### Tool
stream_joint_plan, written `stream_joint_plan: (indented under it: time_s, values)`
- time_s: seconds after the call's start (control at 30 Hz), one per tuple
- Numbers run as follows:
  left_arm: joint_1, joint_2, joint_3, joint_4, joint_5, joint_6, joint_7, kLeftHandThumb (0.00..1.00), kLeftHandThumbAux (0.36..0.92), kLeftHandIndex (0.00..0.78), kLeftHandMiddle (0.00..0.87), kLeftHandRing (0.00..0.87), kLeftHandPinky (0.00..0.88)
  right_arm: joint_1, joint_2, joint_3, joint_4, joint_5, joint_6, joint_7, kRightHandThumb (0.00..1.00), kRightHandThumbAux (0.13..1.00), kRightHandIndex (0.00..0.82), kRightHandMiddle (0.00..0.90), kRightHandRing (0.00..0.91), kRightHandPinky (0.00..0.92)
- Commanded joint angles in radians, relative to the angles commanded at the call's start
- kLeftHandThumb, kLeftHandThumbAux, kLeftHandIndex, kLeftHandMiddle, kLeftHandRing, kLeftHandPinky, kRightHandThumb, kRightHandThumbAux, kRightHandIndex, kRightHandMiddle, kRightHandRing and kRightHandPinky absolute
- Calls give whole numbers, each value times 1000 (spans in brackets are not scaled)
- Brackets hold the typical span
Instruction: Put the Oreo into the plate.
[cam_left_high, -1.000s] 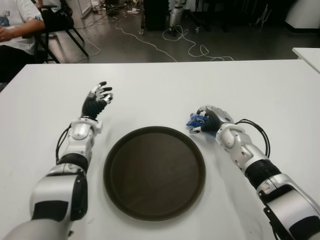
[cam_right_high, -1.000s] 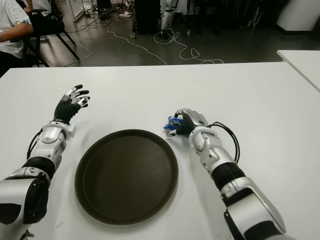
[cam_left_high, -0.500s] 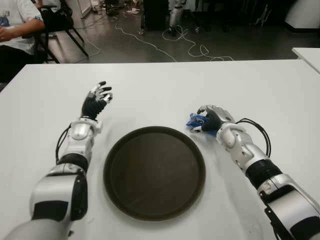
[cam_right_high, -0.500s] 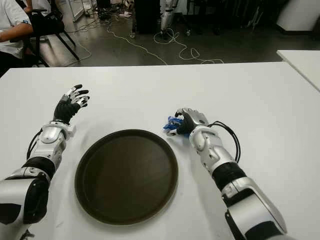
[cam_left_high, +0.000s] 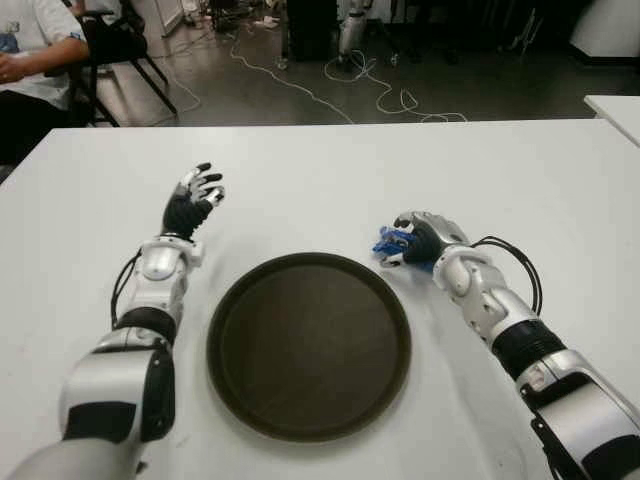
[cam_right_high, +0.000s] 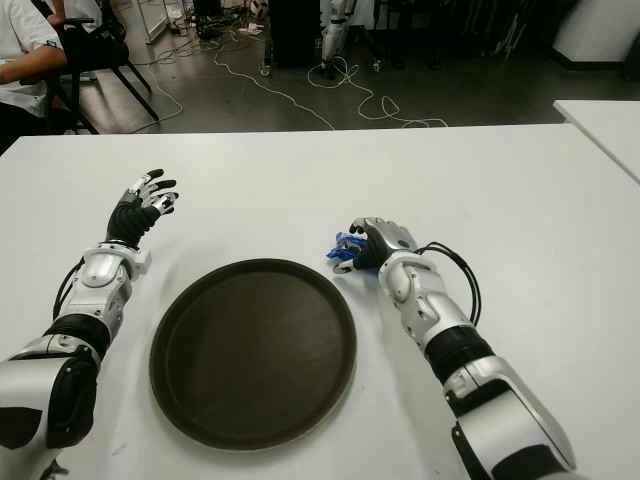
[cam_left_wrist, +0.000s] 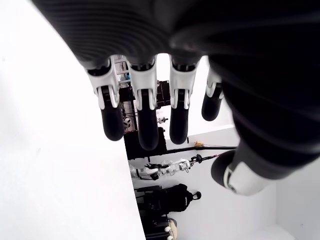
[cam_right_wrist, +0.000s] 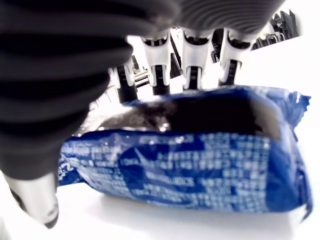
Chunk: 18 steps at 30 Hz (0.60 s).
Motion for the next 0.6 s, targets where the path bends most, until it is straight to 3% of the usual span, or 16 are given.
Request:
stream_joint_plan:
  time_s: [0.6]
  values:
    - [3,1,2,-2,-1,-8,-4,186,671,122,208,198,199,25,-18,14,-91,-25,55,50,0,672,255,296,310,314]
